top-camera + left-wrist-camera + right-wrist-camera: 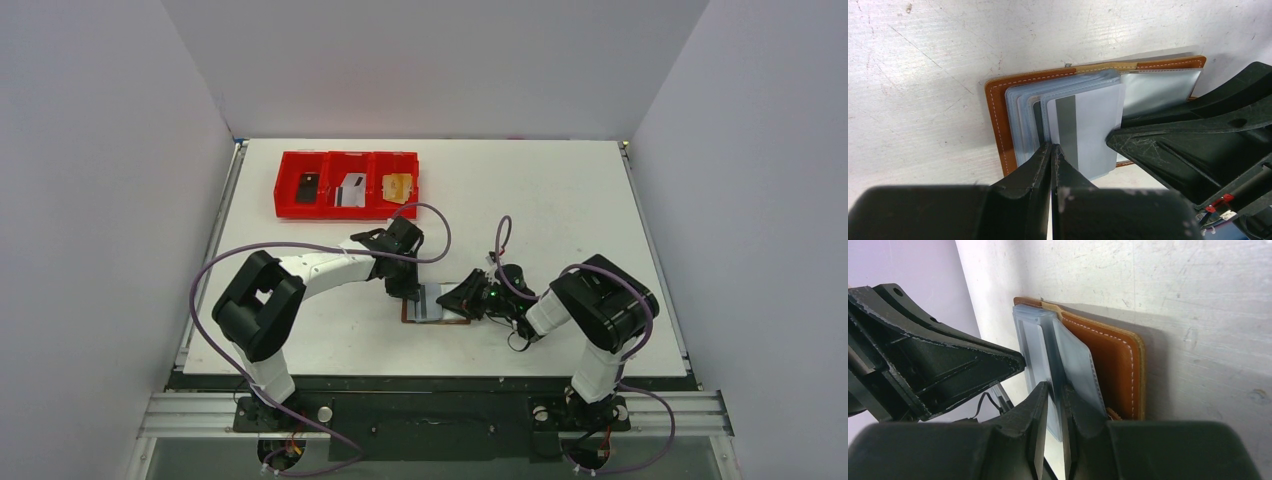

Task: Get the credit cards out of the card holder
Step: Remove the credit card from the card holder.

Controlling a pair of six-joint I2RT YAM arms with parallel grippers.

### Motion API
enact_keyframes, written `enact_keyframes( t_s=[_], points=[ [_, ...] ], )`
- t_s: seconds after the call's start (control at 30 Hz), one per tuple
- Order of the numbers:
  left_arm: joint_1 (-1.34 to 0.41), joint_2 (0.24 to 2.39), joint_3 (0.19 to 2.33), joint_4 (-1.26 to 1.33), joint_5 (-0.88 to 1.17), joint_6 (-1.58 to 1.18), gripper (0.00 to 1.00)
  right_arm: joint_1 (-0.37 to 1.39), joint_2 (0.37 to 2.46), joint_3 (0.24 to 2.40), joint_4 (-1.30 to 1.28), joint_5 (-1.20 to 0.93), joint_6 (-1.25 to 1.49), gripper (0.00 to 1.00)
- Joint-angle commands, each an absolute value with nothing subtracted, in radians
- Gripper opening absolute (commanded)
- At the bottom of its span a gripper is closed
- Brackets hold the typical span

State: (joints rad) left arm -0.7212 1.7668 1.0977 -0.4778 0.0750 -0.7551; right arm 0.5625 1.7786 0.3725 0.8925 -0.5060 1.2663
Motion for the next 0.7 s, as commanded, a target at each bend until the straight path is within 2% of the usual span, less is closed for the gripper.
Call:
enact_keyframes(
  t_s=[0.0,0.3,0.67],
  points=[
    [-0.724,1.808,1.074,-0.531,0.0,-0.747,0.0,0.555,1.79,0.37,0.975,-0.512,1.269,0.11],
    [-0.712,1.804,1.07,-0.539,-0.014,-0.751,0.0,0.536,1.764,0.355,0.949,-0.504,1.252,0.04],
    [-0.693,1.806,1.065,-0.541,-0.008,-0.741,0.0,0.514,1.735,0.337,0.911,-0.495,1.219,0.03]
  ],
)
